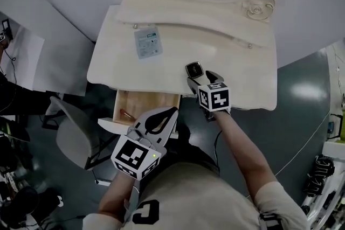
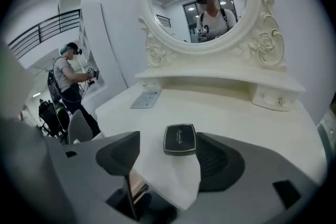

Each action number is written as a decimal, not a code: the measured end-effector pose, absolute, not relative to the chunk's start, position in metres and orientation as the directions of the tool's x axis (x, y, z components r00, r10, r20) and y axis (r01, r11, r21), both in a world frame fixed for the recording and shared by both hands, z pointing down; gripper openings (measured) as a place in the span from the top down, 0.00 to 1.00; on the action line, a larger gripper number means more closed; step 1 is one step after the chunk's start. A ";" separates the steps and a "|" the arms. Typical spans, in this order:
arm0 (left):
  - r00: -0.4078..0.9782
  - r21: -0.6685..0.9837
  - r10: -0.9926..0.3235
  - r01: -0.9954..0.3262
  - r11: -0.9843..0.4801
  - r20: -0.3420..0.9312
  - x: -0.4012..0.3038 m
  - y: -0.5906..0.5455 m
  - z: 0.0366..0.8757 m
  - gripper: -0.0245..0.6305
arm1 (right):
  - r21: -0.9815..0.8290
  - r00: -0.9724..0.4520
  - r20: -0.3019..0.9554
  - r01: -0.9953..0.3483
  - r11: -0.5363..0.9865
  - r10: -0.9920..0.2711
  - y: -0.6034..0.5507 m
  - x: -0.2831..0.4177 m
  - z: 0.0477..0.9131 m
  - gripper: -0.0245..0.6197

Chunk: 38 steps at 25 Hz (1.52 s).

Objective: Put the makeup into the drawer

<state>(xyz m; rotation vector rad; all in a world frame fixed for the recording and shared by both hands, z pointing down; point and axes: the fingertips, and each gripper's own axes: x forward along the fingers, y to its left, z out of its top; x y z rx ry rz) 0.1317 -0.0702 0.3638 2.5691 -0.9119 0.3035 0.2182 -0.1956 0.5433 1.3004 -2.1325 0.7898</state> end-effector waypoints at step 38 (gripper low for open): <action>0.690 0.275 -0.658 -0.724 -0.633 0.302 0.049 -0.058 0.344 0.88 | -0.038 -0.296 0.776 -0.904 0.426 -0.558 -0.222 0.205 0.570 0.47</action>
